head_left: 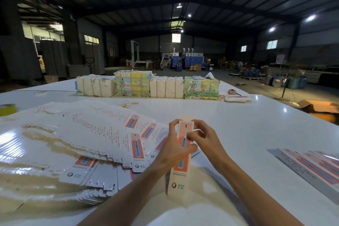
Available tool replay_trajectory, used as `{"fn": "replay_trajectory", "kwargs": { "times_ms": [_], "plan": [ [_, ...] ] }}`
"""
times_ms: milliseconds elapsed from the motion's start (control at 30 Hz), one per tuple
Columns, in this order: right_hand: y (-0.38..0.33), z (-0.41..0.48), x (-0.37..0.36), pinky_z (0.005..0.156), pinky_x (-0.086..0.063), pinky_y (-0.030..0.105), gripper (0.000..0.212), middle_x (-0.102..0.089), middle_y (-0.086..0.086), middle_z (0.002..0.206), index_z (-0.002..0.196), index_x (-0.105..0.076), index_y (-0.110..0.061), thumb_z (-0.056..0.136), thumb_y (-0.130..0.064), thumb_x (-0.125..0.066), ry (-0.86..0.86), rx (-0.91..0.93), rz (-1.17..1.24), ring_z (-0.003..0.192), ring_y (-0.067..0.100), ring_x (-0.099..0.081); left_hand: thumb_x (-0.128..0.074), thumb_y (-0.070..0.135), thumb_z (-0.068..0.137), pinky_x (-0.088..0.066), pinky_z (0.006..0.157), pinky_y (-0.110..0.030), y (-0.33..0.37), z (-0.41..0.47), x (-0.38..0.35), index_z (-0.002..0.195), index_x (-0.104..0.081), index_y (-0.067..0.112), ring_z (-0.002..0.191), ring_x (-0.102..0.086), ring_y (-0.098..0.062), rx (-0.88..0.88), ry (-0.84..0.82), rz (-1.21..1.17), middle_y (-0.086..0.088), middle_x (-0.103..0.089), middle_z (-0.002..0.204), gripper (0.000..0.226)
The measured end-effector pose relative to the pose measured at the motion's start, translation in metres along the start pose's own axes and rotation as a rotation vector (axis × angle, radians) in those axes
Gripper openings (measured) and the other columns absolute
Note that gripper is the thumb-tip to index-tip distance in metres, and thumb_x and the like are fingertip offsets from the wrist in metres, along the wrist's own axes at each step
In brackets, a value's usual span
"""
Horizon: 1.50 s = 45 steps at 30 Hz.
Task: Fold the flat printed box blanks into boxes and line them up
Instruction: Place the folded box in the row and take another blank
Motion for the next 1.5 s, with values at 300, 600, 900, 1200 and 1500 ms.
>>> {"fn": "replay_trajectory", "kwargs": {
  "times_ms": [300, 600, 900, 1200, 1500],
  "plan": [
    [0.000, -0.001, 0.000, 0.078, -0.060, 0.021, 0.014, -0.078, -0.011, 0.103, 0.119, -0.063, -0.023, 0.105, -0.027, -0.064, -0.003, -0.029, 0.042, 0.098, 0.014, -0.077, -0.080, 0.043, 0.088, -0.046, 0.049, -0.003, 0.009, 0.017, 0.010, 0.134, -0.026, 0.052, 0.087, -0.070, 0.007, -0.018, -0.128, 0.130, 0.028, -0.058, 0.102, 0.071],
    [-0.001, 0.002, 0.006, 0.078, -0.062, 0.028, 0.016, -0.080, 0.004, 0.092, 0.123, -0.059, -0.024, 0.109, -0.030, -0.056, 0.080, -0.110, 0.234, 0.086, 0.022, -0.079, -0.078, 0.057, 0.078, -0.046, 0.056, 0.000, -0.004, 0.001, 0.019, 0.122, -0.023, 0.079, 0.107, -0.048, 0.031, -0.065, -0.184, 0.057, 0.057, -0.046, 0.107, 0.074],
    [-0.005, 0.003, 0.012, 0.079, -0.065, 0.032, 0.020, -0.079, 0.004, 0.108, 0.120, -0.070, -0.014, 0.110, -0.012, -0.053, 0.029, 0.060, 0.034, 0.095, 0.024, -0.079, -0.078, 0.068, 0.073, -0.044, 0.049, -0.003, -0.005, -0.001, 0.019, 0.119, -0.016, 0.080, 0.097, -0.068, 0.004, -0.029, -0.212, 0.130, 0.048, -0.049, 0.099, 0.078],
    [-0.007, 0.004, 0.008, 0.080, -0.064, 0.031, 0.032, -0.081, 0.005, 0.104, 0.100, -0.082, -0.021, 0.110, -0.032, -0.054, 0.001, -0.026, 0.135, 0.098, 0.027, -0.079, -0.077, 0.064, 0.073, -0.047, 0.051, -0.007, -0.010, -0.002, 0.019, 0.121, -0.013, 0.076, 0.089, -0.071, -0.009, -0.026, -0.198, 0.197, 0.038, -0.048, 0.104, 0.081],
    [-0.002, 0.007, 0.011, 0.075, -0.064, 0.032, 0.021, -0.082, 0.010, 0.102, 0.094, -0.087, -0.020, 0.100, -0.012, -0.069, 0.021, -0.232, 0.244, 0.095, 0.028, -0.080, -0.077, 0.061, 0.069, -0.044, 0.047, -0.004, -0.006, -0.006, 0.020, 0.129, -0.015, 0.062, 0.086, -0.068, -0.011, -0.078, -0.190, 0.273, 0.035, -0.042, 0.102, 0.086]
  ]
}}
Point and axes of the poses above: each hand's wrist, its own z-axis towards the middle knuckle, its own x-axis out of the back of the hand, y = z × x, the point moved 2 cm from there along z, towards the middle knuckle
